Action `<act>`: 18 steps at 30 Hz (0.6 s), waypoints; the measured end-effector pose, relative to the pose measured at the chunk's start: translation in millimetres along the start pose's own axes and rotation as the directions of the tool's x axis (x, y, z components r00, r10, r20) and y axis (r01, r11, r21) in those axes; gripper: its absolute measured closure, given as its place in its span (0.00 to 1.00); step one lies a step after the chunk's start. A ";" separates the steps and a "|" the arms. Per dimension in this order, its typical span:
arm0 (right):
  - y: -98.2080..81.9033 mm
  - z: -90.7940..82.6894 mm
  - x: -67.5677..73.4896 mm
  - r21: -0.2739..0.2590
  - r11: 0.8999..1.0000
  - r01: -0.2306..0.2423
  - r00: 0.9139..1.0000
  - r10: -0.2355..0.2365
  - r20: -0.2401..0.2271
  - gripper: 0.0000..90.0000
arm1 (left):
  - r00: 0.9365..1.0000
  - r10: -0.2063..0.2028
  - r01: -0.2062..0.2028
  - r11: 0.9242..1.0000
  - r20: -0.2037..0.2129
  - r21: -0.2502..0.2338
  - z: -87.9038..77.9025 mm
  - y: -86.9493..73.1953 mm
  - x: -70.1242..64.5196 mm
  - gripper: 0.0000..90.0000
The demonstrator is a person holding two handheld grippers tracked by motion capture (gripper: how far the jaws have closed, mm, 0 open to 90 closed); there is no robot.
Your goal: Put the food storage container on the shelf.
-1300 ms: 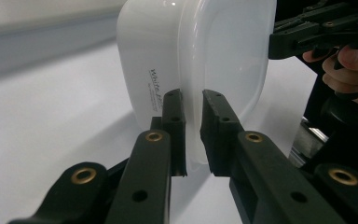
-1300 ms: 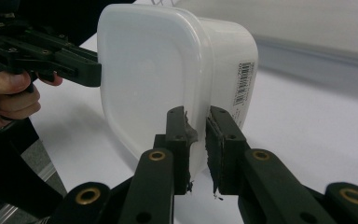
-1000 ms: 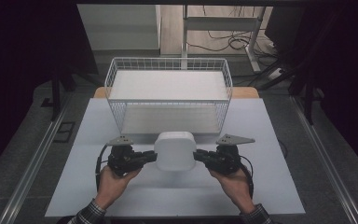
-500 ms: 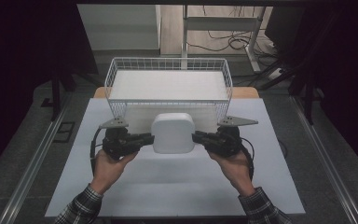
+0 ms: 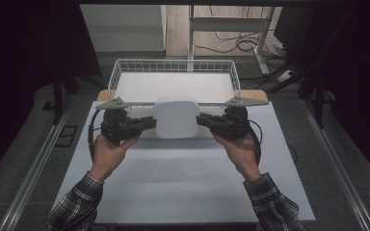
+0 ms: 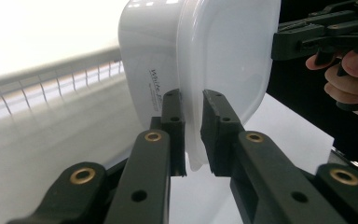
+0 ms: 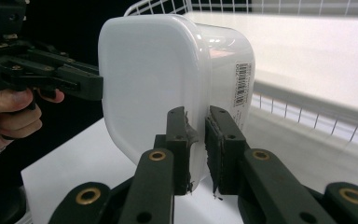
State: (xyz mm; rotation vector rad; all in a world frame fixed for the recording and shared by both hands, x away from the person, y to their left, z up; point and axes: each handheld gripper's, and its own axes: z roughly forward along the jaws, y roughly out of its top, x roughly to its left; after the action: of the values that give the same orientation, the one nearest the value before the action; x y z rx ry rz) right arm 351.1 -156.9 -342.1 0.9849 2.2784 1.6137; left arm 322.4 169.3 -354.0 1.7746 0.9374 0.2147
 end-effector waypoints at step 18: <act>59.1 15.5 -20.3 -0.025 0.999 -0.024 0.999 0.024 0.029 0.87 | 1.000 -0.011 0.011 1.000 -0.014 -0.008 1.8 60.0 22.8 0.89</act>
State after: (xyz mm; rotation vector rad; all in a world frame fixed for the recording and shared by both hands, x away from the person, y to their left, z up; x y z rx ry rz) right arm 398.6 -145.9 -300.1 1.0269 2.2313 1.6215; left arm 368.1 176.1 -309.4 1.7623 0.9549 0.2233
